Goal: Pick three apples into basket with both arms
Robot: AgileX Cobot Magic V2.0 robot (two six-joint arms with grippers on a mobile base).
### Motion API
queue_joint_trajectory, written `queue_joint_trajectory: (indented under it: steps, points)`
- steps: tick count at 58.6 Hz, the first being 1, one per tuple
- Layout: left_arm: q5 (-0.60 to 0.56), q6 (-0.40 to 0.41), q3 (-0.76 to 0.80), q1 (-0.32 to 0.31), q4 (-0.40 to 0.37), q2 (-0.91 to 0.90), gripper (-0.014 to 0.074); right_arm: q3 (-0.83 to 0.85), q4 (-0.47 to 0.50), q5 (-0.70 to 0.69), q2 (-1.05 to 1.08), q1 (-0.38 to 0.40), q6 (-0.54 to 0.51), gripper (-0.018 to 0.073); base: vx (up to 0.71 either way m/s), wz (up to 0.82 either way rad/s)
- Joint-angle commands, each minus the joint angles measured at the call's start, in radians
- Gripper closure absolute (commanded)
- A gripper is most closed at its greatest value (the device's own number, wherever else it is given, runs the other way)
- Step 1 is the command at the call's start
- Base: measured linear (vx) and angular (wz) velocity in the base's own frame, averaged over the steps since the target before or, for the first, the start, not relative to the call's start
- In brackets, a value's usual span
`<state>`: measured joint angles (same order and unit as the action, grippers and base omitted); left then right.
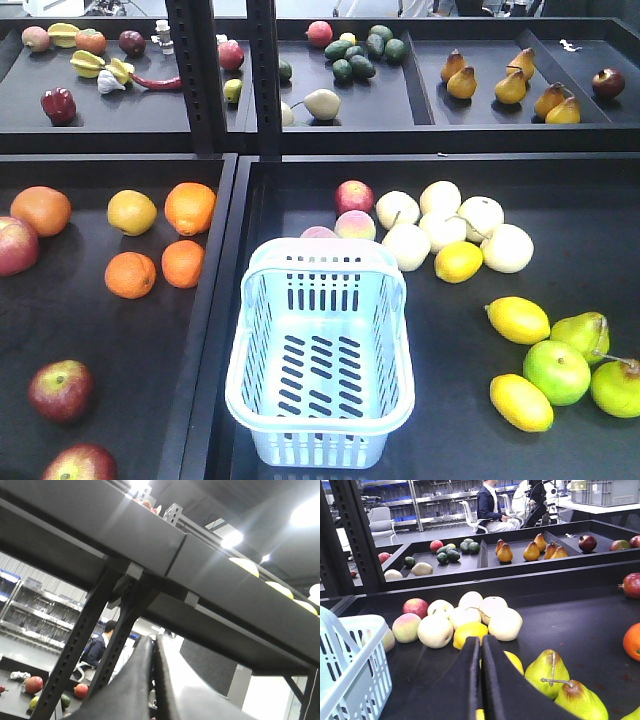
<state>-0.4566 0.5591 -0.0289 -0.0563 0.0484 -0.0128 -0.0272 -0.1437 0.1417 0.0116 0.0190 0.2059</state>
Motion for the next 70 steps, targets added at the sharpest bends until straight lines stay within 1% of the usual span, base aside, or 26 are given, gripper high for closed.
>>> queue_joint_trajectory:
  steps: [1,33,38,45,49,53,62,65,70]
  points:
    - [-0.071,0.008,0.033,-0.008,-0.009,-0.012,0.0602,-0.014,-0.002,-0.074,0.012,0.004,-0.007,0.0564,0.0,0.0]
    - [-0.062,0.011,0.033,-0.008,-0.009,-0.012,0.0602,-0.014,-0.002,-0.074,0.012,0.004,-0.007,0.0564,0.0,0.0]
    - [-0.071,0.058,0.033,-0.008,-0.01,-0.012,0.0602,-0.014,-0.002,-0.074,0.012,0.004,-0.007,0.0564,0.0,0.0]
    - [-0.072,0.211,0.034,-0.008,-0.009,-0.012,0.0602,-0.014,-0.002,-0.074,0.012,0.004,-0.007,0.0564,0.0,0.0]
    - [-0.071,0.284,0.036,-0.008,-0.009,-0.012,0.0602,-0.014,-0.002,-0.074,0.012,0.004,-0.007,0.0564,0.0,0.0]
    - [-0.075,0.341,0.036,-0.008,-0.009,-0.012,0.0602,-0.014,-0.002,-0.074,0.012,0.004,-0.007,0.0564,0.0,0.0]
    - [-0.076,0.425,0.043,-0.008,-0.009,-0.012,0.0602,-0.014,-0.002,-0.074,0.012,0.004,-0.007,0.0564,0.0,0.0]
    - [-0.051,0.454,0.067,-0.008,0.012,-0.012,0.0603,-0.014,-0.002,-0.074,0.012,0.004,-0.007,0.0564,0.0,0.0]
    - [0.007,0.459,0.132,-0.008,0.074,-0.011,0.0603,-0.014,-0.002,-0.074,0.012,0.004,-0.007,0.0564,0.0,0.0]
